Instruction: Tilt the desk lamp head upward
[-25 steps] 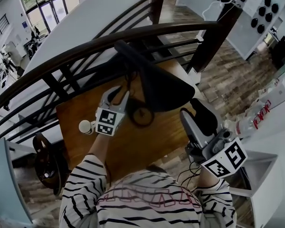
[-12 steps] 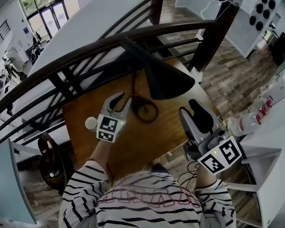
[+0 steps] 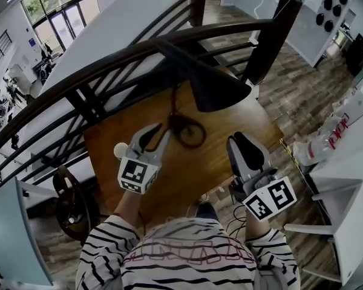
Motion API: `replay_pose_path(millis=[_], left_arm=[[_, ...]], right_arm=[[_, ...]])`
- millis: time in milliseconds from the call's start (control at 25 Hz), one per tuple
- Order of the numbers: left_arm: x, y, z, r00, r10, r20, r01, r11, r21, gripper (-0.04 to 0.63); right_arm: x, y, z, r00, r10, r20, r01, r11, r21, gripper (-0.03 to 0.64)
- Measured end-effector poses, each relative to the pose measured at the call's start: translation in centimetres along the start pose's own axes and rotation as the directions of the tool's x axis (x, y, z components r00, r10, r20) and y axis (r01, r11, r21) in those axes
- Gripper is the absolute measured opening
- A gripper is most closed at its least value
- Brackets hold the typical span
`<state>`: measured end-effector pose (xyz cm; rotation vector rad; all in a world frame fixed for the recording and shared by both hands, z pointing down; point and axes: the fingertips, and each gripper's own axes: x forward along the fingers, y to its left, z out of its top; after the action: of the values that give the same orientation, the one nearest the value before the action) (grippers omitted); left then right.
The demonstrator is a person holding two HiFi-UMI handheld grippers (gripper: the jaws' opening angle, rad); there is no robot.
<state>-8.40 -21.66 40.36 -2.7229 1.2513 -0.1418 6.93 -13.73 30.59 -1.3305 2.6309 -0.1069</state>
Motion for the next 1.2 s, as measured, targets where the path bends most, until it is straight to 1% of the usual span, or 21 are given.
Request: replay_pose_path(millis=[200,280,360,440,560,680,800,1040,1200], left_arm=[[-4.9,-2.0,0.0,1.0,-0.015,0.021,0.015,1.0,0.007,0.051],[-6.6,-2.6,0.4,0.999,-0.017,0.042,0.017,1.0,0.004,0.03],[-7.9,-3.0,0.7,0.998,-0.018,0.058,0.017,1.0,0.005,0.017],[-9.1,-3.5,0.3,0.999,-0.019,0.05,0.019,1.0,0.006,0.011],[-10.7,-4.0,-0.5,0.999,-0.019,0.027,0.02,1.0,-0.011,0.005],[-12.1,-4.1,-0.8,1.0,-0.008,0.024,0.008,0.999,-0.038,0.005],[-13.1,-4.2,-1.3,1.0,-0.005,0.019,0.006,0.999,-0.046,0.005],[-14.4,-5.1,-2.4,1.0,-0.011,0.016,0.012,0.996,-0.088,0.003],[-15.4,-5.6,-4.0,0.999,-0.037,-0.024,0.034,0.994,-0.103,0.003]], right_arm=[[-1.0,2.6,-3.0,1.0,-0.018,-0.006,0.018,0.999,0.04,0.018],[-1.2,3.5,-4.3,1.0,-0.023,-0.011,0.024,0.998,0.058,0.002],[-1.2,4.4,-5.7,0.999,-0.022,-0.03,0.024,0.998,0.066,0.002],[-1.3,5.2,-7.0,0.999,-0.018,-0.05,0.021,0.997,0.076,0.002],[-1.6,6.1,-8.7,0.997,-0.018,-0.071,0.025,0.995,0.1,0.002],[-1.9,6.8,-10.5,0.994,-0.029,-0.106,0.039,0.994,0.099,0.002],[-2.1,7.2,-12.4,0.99,-0.047,-0.135,0.06,0.994,0.094,0.002],[-2.8,7.9,-16.1,0.975,-0.07,-0.21,0.097,0.988,0.119,0.002],[-2.8,8.5,-18.1,0.963,-0.077,-0.257,0.11,0.987,0.118,0.002]])
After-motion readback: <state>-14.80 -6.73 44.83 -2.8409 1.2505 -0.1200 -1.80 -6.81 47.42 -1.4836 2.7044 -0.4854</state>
